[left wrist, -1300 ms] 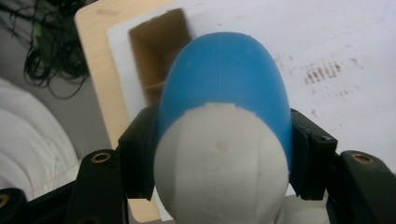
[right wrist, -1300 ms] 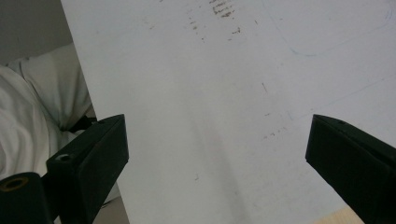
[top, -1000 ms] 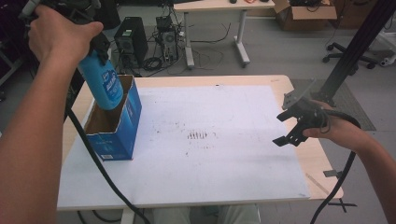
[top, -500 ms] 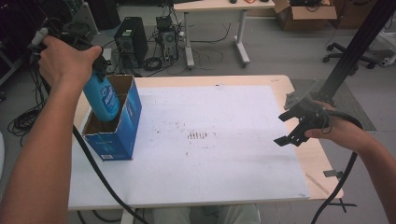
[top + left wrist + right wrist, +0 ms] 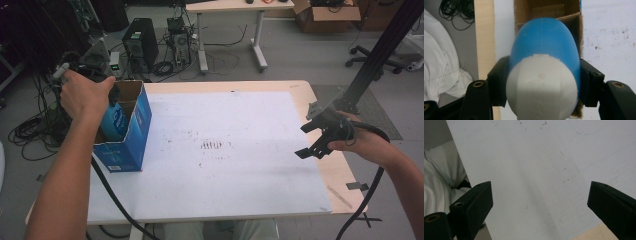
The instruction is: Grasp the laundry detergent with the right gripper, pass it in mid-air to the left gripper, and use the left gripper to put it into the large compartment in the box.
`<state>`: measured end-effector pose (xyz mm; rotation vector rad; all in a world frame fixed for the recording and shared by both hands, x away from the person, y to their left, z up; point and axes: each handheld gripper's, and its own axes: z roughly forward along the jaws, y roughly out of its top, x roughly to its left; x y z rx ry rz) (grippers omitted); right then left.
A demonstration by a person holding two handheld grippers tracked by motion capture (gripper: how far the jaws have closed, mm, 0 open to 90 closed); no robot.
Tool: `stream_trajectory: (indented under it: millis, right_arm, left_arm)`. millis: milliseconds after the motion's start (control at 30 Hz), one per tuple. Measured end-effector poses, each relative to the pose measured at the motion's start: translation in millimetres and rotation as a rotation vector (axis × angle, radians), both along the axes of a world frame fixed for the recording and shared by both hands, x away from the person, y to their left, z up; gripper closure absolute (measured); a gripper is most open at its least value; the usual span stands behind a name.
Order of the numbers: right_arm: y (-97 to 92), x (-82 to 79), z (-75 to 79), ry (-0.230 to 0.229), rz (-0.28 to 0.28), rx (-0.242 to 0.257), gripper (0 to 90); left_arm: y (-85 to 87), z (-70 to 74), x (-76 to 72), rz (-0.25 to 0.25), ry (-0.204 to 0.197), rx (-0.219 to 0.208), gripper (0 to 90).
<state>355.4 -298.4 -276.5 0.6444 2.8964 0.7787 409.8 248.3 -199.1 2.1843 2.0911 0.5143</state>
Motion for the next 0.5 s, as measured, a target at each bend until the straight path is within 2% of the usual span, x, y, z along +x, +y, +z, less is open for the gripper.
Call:
stream_trajectory:
  millis: [233,500]
  right_arm:
    - [-3.4,-2.1,-2.2,0.010,-0.013,0.004,6.0]
    - [-6.9,-3.0,-4.8,0.020,-0.024,0.002,6.1]
  left_arm:
    - [0.0,-31.1,4.4,-0.008,0.010,-0.003,38.2]
    - [2.1,-52.9,6.5,-0.020,0.025,-0.004,38.2]
